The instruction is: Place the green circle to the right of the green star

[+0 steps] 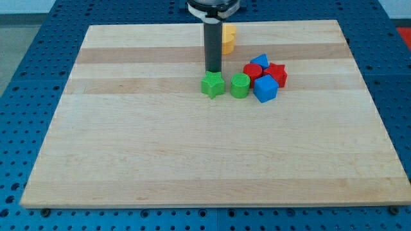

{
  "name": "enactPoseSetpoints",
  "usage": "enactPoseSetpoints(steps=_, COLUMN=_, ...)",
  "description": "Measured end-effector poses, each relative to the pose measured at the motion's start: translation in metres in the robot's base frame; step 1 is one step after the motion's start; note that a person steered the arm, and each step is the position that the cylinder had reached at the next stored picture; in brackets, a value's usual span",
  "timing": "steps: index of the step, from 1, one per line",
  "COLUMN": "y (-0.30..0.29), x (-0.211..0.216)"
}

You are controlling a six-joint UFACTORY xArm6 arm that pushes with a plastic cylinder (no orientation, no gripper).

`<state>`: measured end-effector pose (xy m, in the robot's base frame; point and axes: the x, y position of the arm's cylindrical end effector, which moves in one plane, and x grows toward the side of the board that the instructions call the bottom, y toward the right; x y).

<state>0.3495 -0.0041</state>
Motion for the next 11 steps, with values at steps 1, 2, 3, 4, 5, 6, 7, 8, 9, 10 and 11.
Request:
enactPoseSetpoints(steps=1, y=0.010, x=-0.009)
enactPoseSetpoints(steps=2, y=0.023, x=0.001)
enactPoseSetpoints(steps=3, y=0.053, x=0.012)
enactPoseSetpoints(steps=4, y=0.080, x=0.013)
enactPoseSetpoints(steps=5, y=0.096, x=0.015)
enactPoseSetpoints(steps=6, y=0.096, x=0.030)
enactPoseSetpoints(steps=7, y=0.096, x=0.042)
enactPoseSetpoints(steps=8, y=0.090, x=0.054)
enactPoseSetpoints(steps=9, y=0.072, x=0.058)
enactPoseSetpoints(steps=10, y=0.056, x=0.058)
enactPoseSetpoints(steps=11, y=0.055, x=0.058)
